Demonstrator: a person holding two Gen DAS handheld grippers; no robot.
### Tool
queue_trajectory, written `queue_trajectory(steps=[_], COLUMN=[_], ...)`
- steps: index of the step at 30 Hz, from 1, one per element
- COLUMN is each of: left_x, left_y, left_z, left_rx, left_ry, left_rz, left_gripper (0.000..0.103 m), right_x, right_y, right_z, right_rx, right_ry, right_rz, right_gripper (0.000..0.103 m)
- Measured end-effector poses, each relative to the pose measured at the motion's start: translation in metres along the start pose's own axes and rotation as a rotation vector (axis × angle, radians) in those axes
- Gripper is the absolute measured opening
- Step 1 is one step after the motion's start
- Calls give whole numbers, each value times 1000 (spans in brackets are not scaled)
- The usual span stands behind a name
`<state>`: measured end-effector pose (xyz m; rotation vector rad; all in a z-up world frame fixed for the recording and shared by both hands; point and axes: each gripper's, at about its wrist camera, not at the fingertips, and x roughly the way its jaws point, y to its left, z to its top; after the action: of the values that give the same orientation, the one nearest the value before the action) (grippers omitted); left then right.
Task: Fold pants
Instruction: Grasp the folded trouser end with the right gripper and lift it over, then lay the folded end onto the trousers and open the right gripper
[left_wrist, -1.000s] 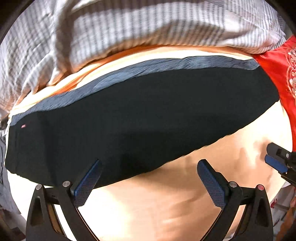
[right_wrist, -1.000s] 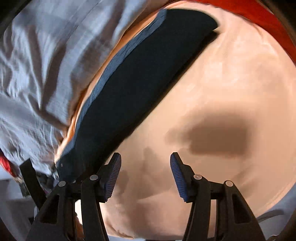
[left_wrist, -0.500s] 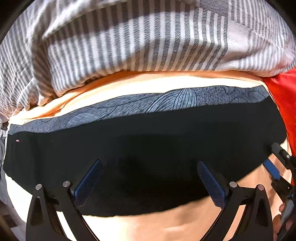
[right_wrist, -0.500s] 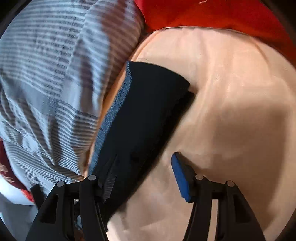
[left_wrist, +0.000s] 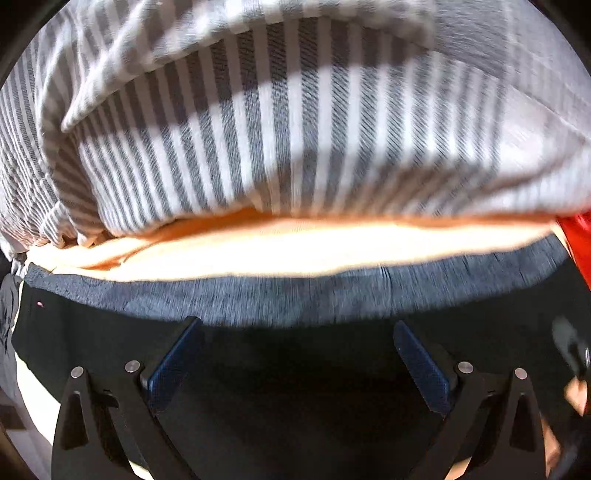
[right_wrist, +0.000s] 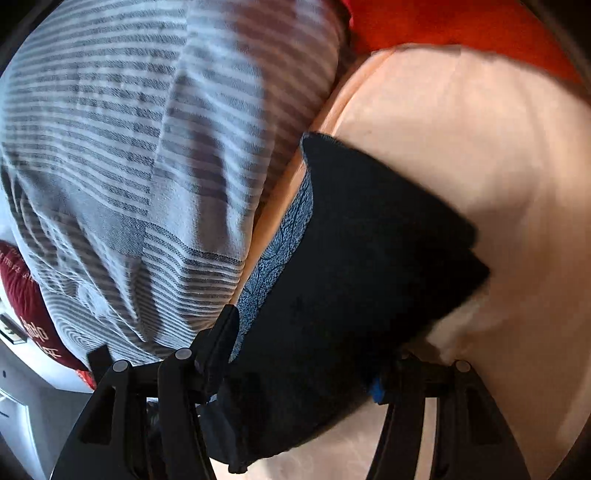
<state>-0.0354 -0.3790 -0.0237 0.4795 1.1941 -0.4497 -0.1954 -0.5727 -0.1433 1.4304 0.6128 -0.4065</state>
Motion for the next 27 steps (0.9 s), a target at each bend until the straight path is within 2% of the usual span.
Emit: queue_trajectory(steps=[2,4,6,8,11,16,19,20,22,25,27], left_x=[14,33,35,33,22,-4,5,7,9,11,2], left_y=[-4,-9,-8,-8,-2,20,22,23,24,41,61], left_z=[4,3,1,2,-2,-41,-63,-69,-72,-68,-67], left_rx=[-8,-2,-13,7,31,39,60,50,45,46,43], left_ry=[4,30,-6,-5,5,11,41,17,2,51,45], left_rz=[36,52,41,40,43,20,26,15,-5,-55,-46], left_gripper=[103,103,103,103,103,103,103,103,103,103,103], right_x=[1,3,5,8,7,-4,-7,-6,-6,-1,6], right_y=[-3,-8,-15,-21,-17,7,35,44,69,109,138], right_z=[-1,1,3,5,2,1,-4,-7,-16,-32,-46], right_rx=[5,23,48,84,97,59,-10,-30,-100,-213,-306], right_ry=[15,34,51,72,71,67,76,81,91,113,130], right_rz=[-6,-14,-35,-44,-27,56,83,86,90,81,50], right_gripper=[60,52,39,21,17,16,16,16,16,16,16])
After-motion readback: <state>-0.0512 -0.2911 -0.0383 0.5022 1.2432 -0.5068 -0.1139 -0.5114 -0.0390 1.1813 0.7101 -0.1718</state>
